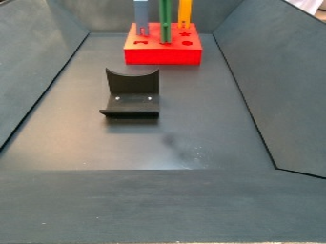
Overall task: Pick up the 3 prong object. Move up. Move to above the board. Insert the 3 prong object.
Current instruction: Insert the 3 prong object.
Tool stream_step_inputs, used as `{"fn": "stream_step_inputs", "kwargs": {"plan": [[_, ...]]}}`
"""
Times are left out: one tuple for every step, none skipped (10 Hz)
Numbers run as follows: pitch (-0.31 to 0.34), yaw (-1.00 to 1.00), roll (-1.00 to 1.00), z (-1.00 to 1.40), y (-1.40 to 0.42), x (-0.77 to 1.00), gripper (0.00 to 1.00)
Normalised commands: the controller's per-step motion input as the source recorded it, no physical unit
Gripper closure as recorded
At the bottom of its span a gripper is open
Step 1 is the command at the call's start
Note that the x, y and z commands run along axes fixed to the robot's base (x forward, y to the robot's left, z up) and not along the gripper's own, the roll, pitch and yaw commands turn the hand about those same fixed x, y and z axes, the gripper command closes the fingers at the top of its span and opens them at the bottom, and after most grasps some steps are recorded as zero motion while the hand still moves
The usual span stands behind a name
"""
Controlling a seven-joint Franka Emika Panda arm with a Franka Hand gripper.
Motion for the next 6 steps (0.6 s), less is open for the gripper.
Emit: {"fn": "stream_step_inputs", "kwargs": {"plan": [[0.061, 0.00, 0.08, -0.27, 0.07, 0.12, 1.00], [0.049, 0.00, 0.07, -0.28, 0.06, 0.07, 1.00], [0.027, 0.00, 0.07, -0.32, 0.07, 0.00, 1.00], [0.000, 0.00, 0.06, -0.44, 0.00, 0.00, 1.00], [0.000, 0.00, 0.09, -0.57, 0.00, 0.05, 1.00], [0.014, 0.00, 0.07, -0.54, 0.00, 0.15, 1.00]]}}
